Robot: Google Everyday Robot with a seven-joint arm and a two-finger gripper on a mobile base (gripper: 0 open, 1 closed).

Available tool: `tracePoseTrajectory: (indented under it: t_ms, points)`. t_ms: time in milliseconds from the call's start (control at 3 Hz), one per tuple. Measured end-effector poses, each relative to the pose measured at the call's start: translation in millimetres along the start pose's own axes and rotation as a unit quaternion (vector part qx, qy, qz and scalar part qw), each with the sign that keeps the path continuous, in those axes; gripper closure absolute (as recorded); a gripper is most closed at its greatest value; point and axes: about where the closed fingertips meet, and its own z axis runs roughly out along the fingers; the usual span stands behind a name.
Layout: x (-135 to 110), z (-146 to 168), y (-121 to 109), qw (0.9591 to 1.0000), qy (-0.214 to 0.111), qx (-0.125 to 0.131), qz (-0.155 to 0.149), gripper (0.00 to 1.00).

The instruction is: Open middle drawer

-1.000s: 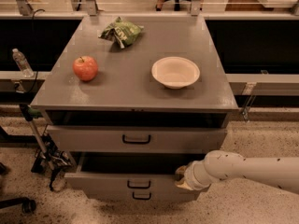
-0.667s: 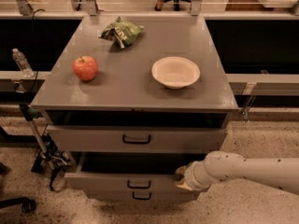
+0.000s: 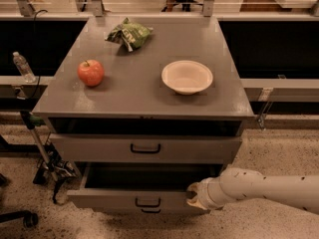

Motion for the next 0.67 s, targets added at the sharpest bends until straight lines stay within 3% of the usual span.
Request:
tracePoseTrajectory:
  t_ms: [667]
  points:
    - [1.5,0.9,11.2,1.0,-0.004,-0.001,0.001,1.0]
